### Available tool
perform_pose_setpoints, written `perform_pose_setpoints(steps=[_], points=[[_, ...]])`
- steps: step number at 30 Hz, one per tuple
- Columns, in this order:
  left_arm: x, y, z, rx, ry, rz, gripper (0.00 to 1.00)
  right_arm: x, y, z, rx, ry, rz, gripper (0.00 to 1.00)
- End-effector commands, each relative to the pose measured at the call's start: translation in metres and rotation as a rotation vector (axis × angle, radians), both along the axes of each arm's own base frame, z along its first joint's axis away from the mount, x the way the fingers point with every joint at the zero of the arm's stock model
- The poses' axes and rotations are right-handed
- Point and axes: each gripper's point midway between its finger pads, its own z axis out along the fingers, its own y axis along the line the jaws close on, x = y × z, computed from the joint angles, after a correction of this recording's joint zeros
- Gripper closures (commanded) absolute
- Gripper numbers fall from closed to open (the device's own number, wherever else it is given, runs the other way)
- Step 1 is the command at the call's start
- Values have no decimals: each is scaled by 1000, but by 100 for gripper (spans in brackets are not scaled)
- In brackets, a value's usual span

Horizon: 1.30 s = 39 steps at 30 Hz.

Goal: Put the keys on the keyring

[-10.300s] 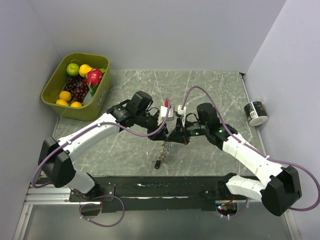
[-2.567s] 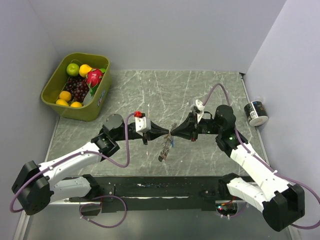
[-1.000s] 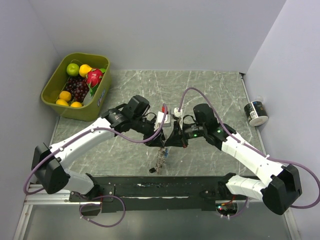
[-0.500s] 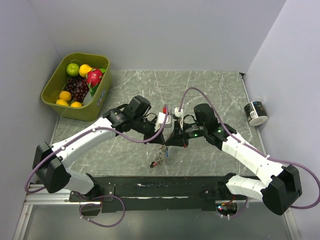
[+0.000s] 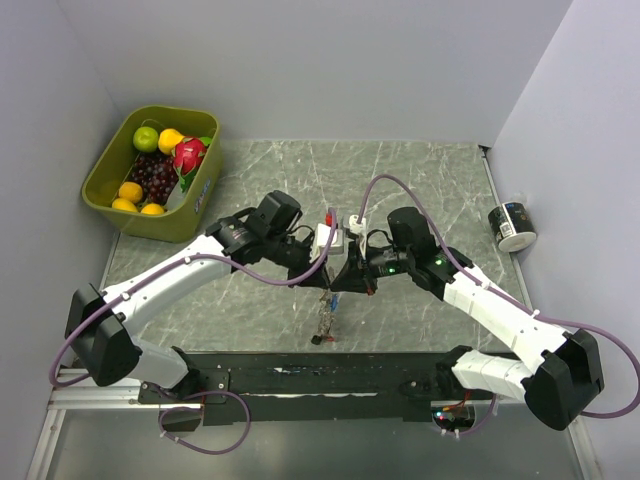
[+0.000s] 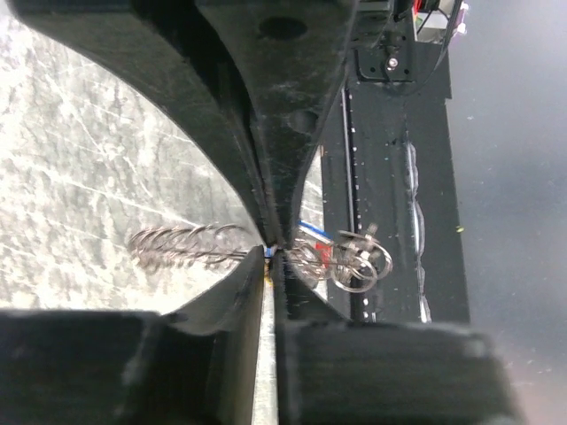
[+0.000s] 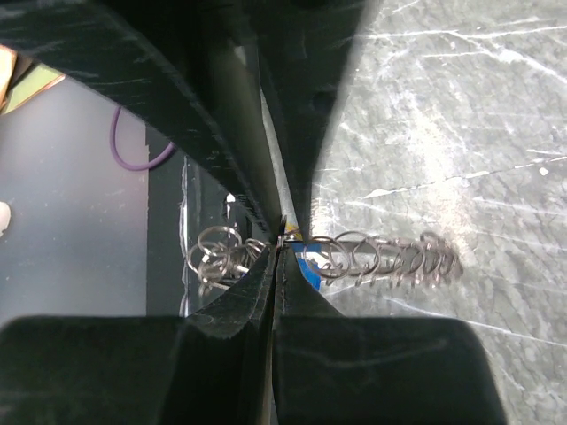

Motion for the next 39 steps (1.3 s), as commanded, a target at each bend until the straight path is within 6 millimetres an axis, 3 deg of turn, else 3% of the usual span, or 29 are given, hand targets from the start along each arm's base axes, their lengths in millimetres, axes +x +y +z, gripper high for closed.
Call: perform_pose_setpoints(steps=[1, 8, 10, 12, 16, 18, 20, 21, 22, 33, 36, 39], points=[[5, -7, 29, -82, -74, -2, 99, -3, 4, 16, 54, -51, 36, 100], [10, -10, 37, -133, -110, 30, 99, -1, 6, 18, 63, -48, 27, 99], [8, -8, 39, -169, -125, 44, 99, 0, 6, 16, 68, -45, 24, 90], [13, -12, 40, -235, -172, 69, 99, 3, 8, 20, 88, -44, 15, 72], [15, -11, 62, -389, -243, 130, 99, 10, 3, 34, 128, -67, -19, 50], [14, -8, 62, -440, -262, 156, 99, 9, -1, 41, 154, -77, -38, 43], [16, -8, 77, -524, -296, 175, 99, 12, -7, 55, 210, -108, -62, 34], [15, -7, 70, -530, -290, 188, 99, 11, -10, 50, 208, -103, -70, 32], [17, -6, 83, -585, -314, 204, 99, 12, -11, 57, 235, -109, -73, 30], [25, -2, 99, -761, -318, 308, 99, 14, -12, 62, 244, -87, -87, 28], [23, -4, 101, -767, -317, 285, 99, 20, -13, 59, 221, -81, -121, 33], [22, -6, 101, -759, -314, 270, 99, 26, -12, 56, 209, -64, -140, 44]])
